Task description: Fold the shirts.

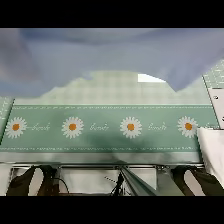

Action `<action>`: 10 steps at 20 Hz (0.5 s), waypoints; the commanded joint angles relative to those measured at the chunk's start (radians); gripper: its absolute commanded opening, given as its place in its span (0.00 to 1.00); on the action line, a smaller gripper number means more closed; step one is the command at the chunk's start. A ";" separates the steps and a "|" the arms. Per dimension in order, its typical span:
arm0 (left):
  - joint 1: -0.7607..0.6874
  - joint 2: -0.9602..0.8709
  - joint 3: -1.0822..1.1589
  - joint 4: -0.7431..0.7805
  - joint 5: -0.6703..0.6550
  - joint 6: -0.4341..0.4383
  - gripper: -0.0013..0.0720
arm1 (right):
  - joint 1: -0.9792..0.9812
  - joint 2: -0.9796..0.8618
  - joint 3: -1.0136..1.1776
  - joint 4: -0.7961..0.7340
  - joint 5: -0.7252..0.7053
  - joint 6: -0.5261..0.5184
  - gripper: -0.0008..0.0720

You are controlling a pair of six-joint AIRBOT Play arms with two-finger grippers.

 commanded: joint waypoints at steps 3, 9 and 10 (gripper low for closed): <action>-0.230 0.124 0.034 0.397 -0.042 -0.086 0.05 | 0.001 0.166 -0.001 -0.148 0.111 0.048 0.05; -0.290 0.111 -0.246 0.428 -0.087 -0.144 0.05 | 0.000 0.201 -0.293 -0.080 0.206 0.051 0.05; -0.290 0.106 -0.333 0.411 -0.078 -0.144 0.05 | 0.000 0.201 -0.372 -0.049 0.185 0.038 0.05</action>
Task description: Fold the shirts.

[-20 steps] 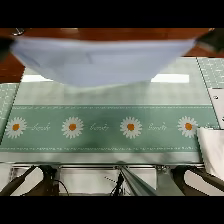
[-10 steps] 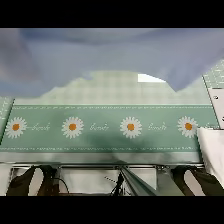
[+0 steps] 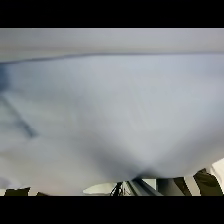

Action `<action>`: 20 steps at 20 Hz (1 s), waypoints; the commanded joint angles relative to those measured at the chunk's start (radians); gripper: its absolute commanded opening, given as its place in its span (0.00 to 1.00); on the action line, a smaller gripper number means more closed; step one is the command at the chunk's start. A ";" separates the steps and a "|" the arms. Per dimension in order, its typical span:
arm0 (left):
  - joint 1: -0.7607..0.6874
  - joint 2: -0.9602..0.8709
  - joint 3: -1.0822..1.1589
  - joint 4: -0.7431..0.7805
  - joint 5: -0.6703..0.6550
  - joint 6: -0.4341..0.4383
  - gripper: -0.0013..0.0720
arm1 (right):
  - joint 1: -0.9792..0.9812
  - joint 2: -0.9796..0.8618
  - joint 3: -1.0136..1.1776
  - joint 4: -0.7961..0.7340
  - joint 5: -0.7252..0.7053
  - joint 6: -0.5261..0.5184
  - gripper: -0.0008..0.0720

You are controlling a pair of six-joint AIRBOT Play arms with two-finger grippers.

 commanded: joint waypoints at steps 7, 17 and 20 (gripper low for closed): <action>-0.028 -0.262 -0.604 -0.180 0.274 -0.001 0.05 | 0.001 -0.256 -0.559 0.134 -0.224 -0.133 0.05; -0.064 -0.965 -0.404 -0.386 0.462 -0.008 0.05 | 0.001 -0.975 -0.393 0.377 -0.533 -0.162 0.05; -0.064 -1.073 -0.344 -0.453 0.462 -0.009 0.05 | 0.001 -1.119 -0.253 0.454 -0.533 -0.138 0.05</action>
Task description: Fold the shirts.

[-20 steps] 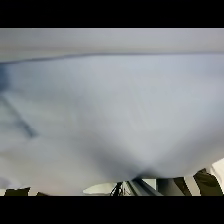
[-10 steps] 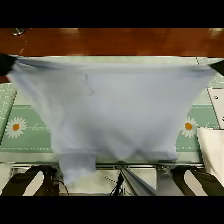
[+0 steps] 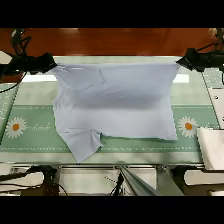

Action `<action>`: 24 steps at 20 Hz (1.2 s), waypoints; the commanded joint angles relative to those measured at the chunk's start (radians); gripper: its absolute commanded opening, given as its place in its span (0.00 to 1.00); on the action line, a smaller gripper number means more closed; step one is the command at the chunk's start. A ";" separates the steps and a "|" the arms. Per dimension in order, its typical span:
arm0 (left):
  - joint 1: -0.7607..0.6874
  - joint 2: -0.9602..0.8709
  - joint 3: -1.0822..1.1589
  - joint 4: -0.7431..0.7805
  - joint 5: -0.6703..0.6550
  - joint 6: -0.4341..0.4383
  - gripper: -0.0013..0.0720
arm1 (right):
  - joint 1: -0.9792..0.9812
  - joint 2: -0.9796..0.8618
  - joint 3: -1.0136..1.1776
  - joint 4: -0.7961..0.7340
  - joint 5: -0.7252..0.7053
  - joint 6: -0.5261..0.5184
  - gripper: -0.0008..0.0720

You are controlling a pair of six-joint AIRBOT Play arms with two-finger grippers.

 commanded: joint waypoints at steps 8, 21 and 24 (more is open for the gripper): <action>-0.005 -0.208 0.072 -0.103 -0.027 0.005 0.05 | 0.000 -0.285 0.216 0.043 0.023 0.055 0.05; 0.044 -0.271 0.000 -0.027 -0.421 0.098 0.05 | -0.007 -0.278 0.023 -0.177 0.260 -0.008 0.05; 0.043 -0.273 0.018 -0.026 -0.486 0.098 0.20 | 0.000 -0.272 0.024 -0.163 0.284 0.032 0.57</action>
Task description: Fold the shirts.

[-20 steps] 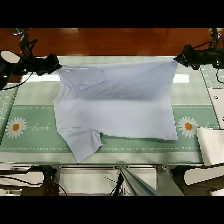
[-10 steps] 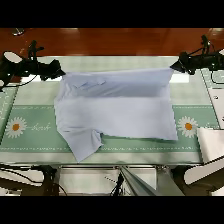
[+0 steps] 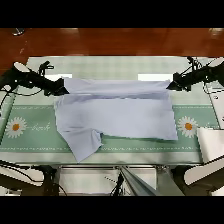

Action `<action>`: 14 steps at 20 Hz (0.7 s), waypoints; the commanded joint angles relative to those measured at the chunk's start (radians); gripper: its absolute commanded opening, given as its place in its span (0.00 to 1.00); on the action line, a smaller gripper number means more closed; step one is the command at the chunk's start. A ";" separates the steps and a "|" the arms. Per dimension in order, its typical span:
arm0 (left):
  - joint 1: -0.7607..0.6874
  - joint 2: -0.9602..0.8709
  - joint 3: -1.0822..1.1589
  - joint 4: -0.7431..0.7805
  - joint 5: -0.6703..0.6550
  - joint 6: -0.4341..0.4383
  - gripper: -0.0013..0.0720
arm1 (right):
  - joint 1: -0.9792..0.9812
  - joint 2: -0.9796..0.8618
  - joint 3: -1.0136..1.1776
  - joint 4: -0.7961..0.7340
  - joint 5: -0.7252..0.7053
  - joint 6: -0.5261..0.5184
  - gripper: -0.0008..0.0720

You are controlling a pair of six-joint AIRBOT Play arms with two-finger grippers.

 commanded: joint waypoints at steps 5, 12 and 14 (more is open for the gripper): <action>0.080 0.047 0.072 0.088 -0.384 -0.002 0.98 | -0.061 0.141 -0.027 -0.114 0.147 0.018 0.86; 0.315 0.471 -0.531 0.129 -0.200 0.063 0.98 | -0.200 0.658 -0.715 0.086 -0.133 -0.121 0.86; 0.366 0.576 -0.713 0.099 -0.095 0.055 0.98 | -0.194 0.787 -0.901 0.163 -0.173 -0.121 0.86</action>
